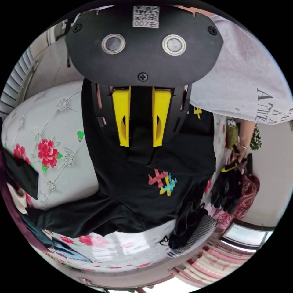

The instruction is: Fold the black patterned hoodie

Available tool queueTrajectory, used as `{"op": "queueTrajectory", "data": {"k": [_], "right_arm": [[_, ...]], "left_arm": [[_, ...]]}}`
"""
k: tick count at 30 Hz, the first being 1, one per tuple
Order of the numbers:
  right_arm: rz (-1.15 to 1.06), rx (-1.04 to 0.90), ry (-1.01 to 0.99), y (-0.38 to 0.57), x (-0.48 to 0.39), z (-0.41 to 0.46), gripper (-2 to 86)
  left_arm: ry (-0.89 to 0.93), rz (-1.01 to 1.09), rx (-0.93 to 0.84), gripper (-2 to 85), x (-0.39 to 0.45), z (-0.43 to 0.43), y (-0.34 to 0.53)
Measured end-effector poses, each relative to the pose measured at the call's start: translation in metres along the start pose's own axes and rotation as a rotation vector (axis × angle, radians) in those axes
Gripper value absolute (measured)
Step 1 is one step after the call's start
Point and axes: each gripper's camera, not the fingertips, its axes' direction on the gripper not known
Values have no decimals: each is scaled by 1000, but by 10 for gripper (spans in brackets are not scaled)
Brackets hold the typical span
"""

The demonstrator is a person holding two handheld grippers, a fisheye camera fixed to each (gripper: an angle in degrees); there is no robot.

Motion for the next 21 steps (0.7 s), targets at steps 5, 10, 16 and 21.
{"op": "queueTrajectory", "data": {"k": [5,10,16,21], "right_arm": [[21,-134,-22,-11,11,40,93],[-107,-66,67,0,-8,4,70],[-33,14,23,12,44,-37,66],[220,335,-53,-23,162,-129,73]], "left_arm": [[18,61,-110,-10,47,36,44],[-42,121,-110,-10,72,24,62],[-123,127,-296,-10,71,92,57],[-68,41,-307,-10,47,93,45]]}}
